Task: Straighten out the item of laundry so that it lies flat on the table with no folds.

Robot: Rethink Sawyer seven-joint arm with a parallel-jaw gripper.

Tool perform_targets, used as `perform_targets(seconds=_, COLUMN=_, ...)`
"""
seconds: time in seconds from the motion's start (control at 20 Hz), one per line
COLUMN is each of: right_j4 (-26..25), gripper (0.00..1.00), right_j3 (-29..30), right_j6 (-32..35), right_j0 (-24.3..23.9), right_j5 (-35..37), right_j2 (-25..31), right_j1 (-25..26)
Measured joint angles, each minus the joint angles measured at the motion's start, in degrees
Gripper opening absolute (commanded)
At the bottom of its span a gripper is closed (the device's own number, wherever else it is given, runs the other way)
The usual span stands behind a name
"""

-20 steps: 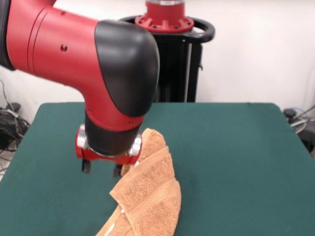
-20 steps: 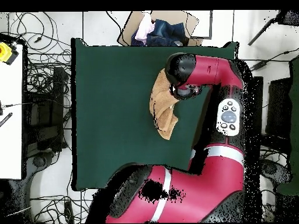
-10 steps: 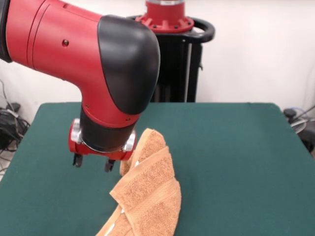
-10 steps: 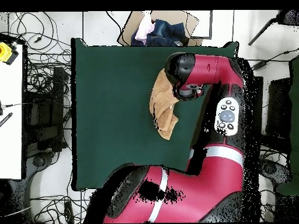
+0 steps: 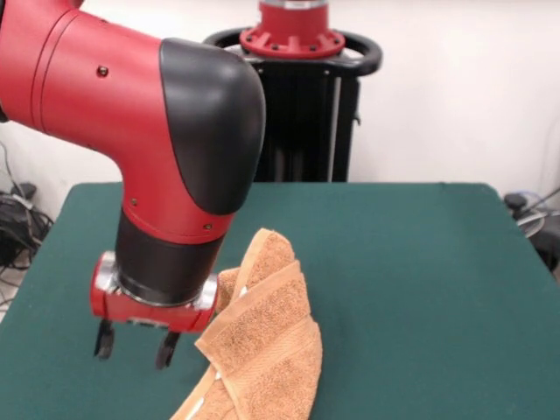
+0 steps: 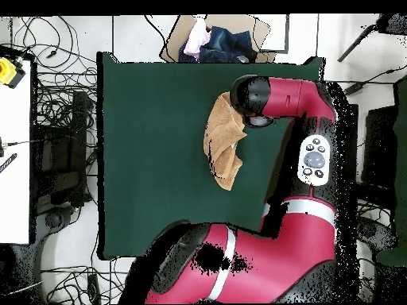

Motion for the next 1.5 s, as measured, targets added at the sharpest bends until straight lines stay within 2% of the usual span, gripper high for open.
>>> perform_targets(seconds=0.05, right_j4=0.24, gripper=1.00, right_j3=0.15, right_j6=0.00, right_j0=-0.19, right_j5=-3.34, right_j2=0.00, right_j1=0.03)
perform_targets(seconds=0.25, right_j4=0.83, gripper=1.00, right_j3=0.25, right_j6=0.00, right_j0=-0.18, right_j5=-8.67, right_j2=-0.01, right_j1=0.28)
perform_targets(seconds=0.35, right_j4=0.97, gripper=1.00, right_j3=0.25, right_j6=0.00, right_j0=-0.16, right_j5=-9.04, right_j2=0.00, right_j1=0.40)
perform_targets(seconds=0.9, right_j4=1.13, gripper=1.00, right_j3=0.22, right_j6=0.00, right_j0=1.12, right_j5=-8.49, right_j2=-1.60, right_j1=2.08)
perform_targets(seconds=1.5, right_j4=1.00, gripper=1.00, right_j3=-1.62, right_j6=0.00, right_j0=3.94, right_j5=-1.75, right_j2=-4.95, right_j1=4.63)
